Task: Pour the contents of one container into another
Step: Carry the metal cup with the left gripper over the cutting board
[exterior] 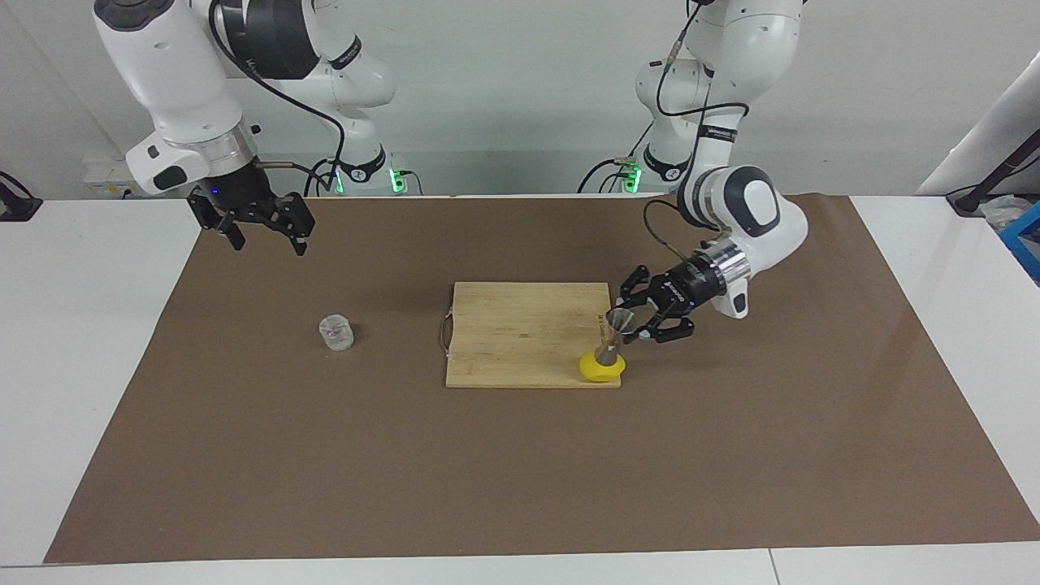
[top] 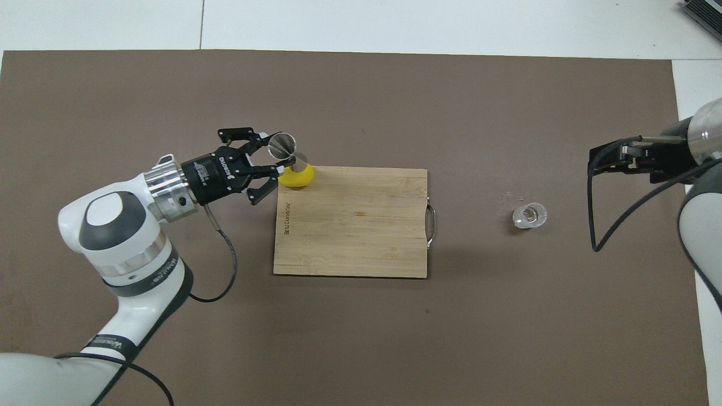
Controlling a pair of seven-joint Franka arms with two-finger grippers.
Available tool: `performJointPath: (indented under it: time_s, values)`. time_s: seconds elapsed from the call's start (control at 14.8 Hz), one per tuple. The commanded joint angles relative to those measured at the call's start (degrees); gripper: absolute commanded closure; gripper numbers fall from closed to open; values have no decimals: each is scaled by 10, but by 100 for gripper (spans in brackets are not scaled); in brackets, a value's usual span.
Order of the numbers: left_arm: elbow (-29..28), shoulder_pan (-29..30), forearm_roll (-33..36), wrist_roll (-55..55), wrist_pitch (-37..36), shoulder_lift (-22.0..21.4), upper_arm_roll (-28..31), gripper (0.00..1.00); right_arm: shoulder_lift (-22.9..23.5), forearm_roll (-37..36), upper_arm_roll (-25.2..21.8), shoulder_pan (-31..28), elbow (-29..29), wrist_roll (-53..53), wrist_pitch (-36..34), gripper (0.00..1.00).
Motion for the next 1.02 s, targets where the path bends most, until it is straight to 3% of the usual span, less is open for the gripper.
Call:
performJointPath:
  time_s: [0.0,0.34,0.54,0.95]
  values:
    - [8,-79,-69,-5,68,2,10,100,-6,17,2,-9,-3,-18,-8,1]
    - [77,-190,-93,-8,191,45,11,100,-6,17,2,-9,-3,-17,-8,1]
    - [101,-216,-94,-7,201,73,13,100,-6,17,2,-9,-3,-17,-8,1]
    - [99,-240,-93,-5,204,81,14,100,-6,17,3,-8,-3,-17,-15,0]
